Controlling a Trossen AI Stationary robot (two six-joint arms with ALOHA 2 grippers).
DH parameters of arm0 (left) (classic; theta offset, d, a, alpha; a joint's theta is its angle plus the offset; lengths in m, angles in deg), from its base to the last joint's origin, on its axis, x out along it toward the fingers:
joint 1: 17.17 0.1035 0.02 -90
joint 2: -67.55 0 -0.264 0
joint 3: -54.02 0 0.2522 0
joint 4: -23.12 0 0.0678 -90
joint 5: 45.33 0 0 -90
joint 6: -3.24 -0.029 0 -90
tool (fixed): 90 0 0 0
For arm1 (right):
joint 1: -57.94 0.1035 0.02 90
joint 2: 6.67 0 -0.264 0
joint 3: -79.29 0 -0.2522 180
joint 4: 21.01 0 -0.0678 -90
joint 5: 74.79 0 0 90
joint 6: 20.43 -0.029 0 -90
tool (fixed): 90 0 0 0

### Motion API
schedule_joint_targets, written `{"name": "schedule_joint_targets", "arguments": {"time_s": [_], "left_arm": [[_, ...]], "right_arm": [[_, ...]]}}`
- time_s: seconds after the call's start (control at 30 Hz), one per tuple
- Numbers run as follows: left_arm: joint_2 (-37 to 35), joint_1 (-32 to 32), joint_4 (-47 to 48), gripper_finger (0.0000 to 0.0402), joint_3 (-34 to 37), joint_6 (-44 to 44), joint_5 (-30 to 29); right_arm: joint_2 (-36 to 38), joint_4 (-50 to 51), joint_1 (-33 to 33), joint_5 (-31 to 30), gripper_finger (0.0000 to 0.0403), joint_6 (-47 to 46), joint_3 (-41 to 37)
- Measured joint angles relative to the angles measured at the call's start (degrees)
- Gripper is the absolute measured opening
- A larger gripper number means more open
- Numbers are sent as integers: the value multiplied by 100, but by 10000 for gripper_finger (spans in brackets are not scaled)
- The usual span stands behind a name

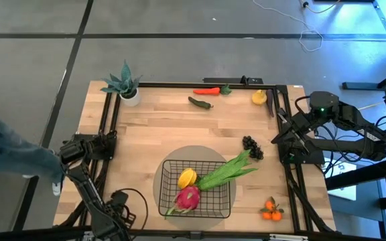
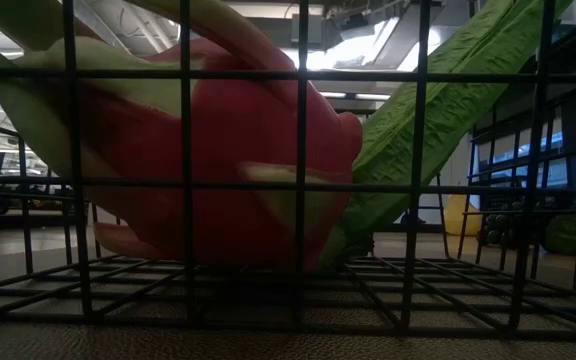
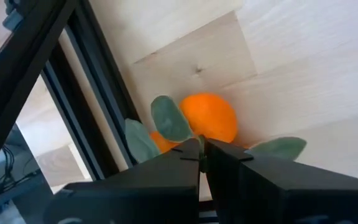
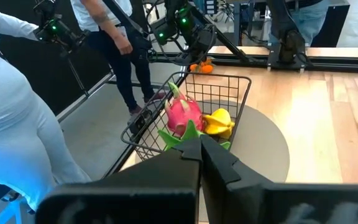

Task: Build produce basket
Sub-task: Put the left bunch of oranges into the black mesh basket

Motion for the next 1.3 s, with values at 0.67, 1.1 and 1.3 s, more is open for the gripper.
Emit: {"name": "schedule_joint_targets", "arguments": {"time_s": [0.67, 1.1, 1.3], "left_arm": [[-28, 965, 1110, 0, -2405, -1691, -2007], [-24, 1928, 1116, 0, -3652, -4189, -2260], [-24, 2399, 1097, 0, -3963, -5140, -2714]], "right_arm": [[0, 4, -1, 510, 0, 257, 1], [2, 13, -1, 463, 0, 328, 1], [0, 13, -2, 461, 0, 330, 0]]}}
